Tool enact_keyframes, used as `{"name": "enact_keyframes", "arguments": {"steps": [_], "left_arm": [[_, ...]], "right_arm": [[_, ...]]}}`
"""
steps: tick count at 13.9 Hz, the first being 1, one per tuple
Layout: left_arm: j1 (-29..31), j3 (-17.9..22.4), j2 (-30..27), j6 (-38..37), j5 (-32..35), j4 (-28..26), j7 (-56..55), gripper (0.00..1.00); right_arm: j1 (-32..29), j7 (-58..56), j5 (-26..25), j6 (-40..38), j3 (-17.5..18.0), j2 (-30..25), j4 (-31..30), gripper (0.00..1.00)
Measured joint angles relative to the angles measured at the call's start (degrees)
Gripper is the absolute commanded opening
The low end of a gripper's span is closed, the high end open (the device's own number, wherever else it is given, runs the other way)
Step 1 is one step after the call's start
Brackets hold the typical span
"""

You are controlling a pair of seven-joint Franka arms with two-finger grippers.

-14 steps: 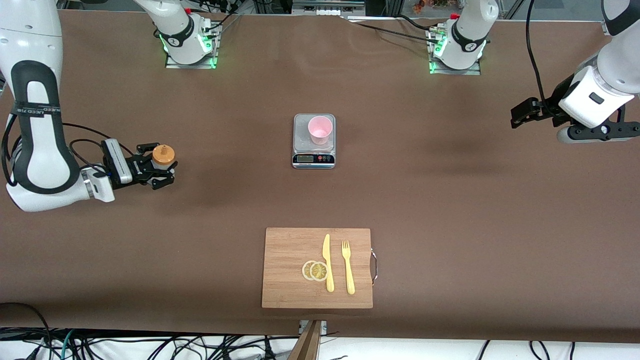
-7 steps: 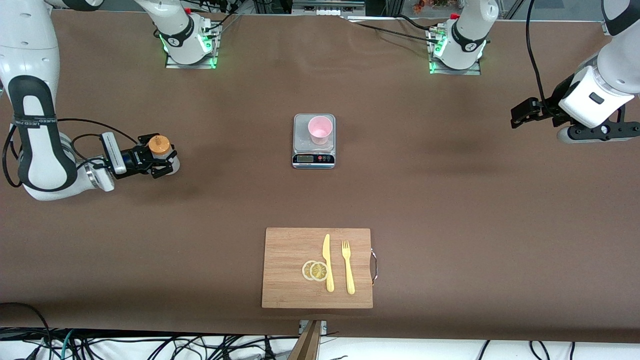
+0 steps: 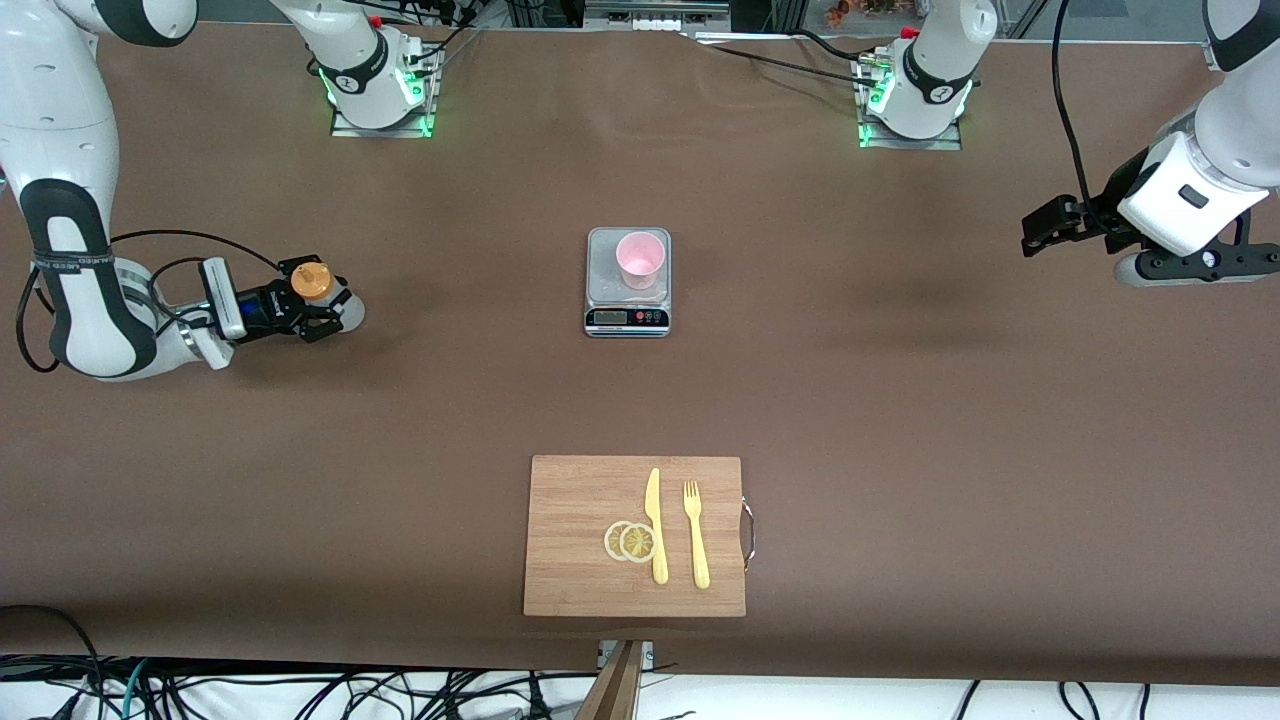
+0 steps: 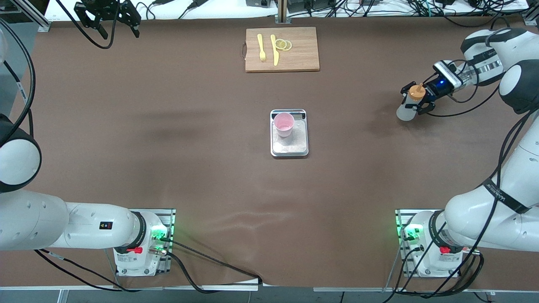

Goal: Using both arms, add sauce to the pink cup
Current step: 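Lower the squeeze bottle onto the table with the right gripper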

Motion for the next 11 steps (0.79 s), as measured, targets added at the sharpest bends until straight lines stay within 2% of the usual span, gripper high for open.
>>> {"name": "enact_keyframes", "arguments": {"steps": [4,9,11], "left_arm": [[0.00,0.00,0.00,0.00,0.00,0.00,0.00,1.00],[0.00,0.00,0.00,0.00,0.00,0.00,0.00,1.00],[0.00,0.01,0.00,0.00,0.00,0.00,0.00,1.00]], "right_arm": [[-0.58,-1.05,1.27,-0.69,0.04,2.45,-0.38,0.00],[-0.64,-1.12,1.60,-0.13,0.05,2.90,-0.29,0.00],[-0.64,-1.11,1.60,0.68,0.04,2.90,-0.28,0.03]]}}
